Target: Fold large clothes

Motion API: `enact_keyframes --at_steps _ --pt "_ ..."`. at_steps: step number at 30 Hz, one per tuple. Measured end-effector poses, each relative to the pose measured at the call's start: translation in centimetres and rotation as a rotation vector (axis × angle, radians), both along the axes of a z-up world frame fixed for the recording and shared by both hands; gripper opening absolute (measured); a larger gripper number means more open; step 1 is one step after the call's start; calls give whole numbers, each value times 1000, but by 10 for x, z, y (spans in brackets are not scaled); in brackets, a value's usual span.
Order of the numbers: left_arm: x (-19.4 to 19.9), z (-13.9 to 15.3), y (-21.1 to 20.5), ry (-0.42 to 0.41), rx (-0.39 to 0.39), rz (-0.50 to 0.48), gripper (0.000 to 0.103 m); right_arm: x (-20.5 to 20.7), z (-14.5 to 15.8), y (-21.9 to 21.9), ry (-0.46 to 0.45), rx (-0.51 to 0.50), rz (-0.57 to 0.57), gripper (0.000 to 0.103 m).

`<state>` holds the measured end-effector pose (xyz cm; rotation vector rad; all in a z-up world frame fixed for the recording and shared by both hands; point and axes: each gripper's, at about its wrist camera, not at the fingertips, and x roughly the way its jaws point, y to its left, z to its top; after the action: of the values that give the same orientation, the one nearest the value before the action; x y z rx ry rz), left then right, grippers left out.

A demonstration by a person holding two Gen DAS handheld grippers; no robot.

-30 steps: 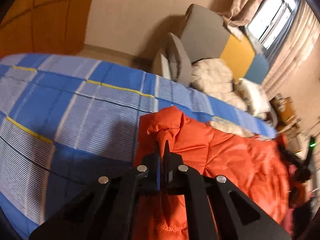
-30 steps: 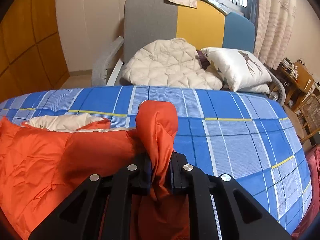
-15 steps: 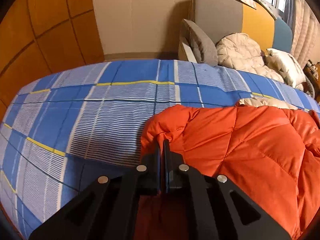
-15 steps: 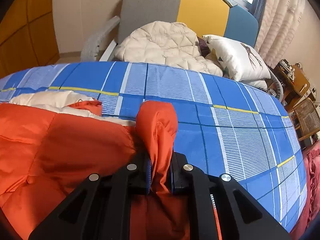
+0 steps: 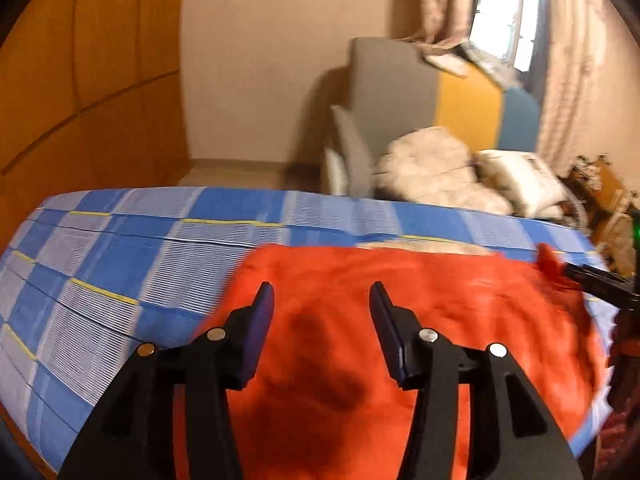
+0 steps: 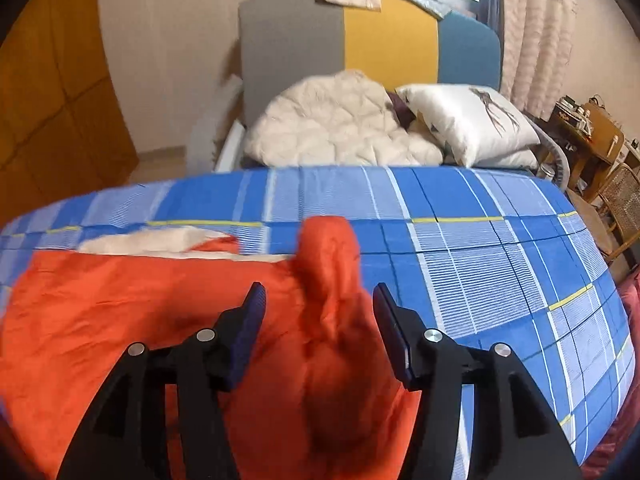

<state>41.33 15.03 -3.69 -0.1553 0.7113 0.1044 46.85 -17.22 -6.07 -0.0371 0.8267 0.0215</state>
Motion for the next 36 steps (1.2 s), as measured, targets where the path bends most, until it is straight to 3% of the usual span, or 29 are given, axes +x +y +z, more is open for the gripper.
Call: enact_keyframes --at_steps 3,7,12,28,36 --pt "-13 4 -26 -23 -23 -41 50 -35 12 22 -39 11 66 67" --pt "-32 6 -57 -45 -41 -85 52 -73 10 46 -53 29 139 67" --pt "-50 8 -82 -59 -7 -128 54 -100 -2 58 -44 23 156 67" --pt "-53 -17 -90 -7 -9 -156 54 -100 -39 43 31 -36 86 69" --pt "-36 -43 -81 80 -30 -139 53 -97 -49 41 46 -56 74 73"
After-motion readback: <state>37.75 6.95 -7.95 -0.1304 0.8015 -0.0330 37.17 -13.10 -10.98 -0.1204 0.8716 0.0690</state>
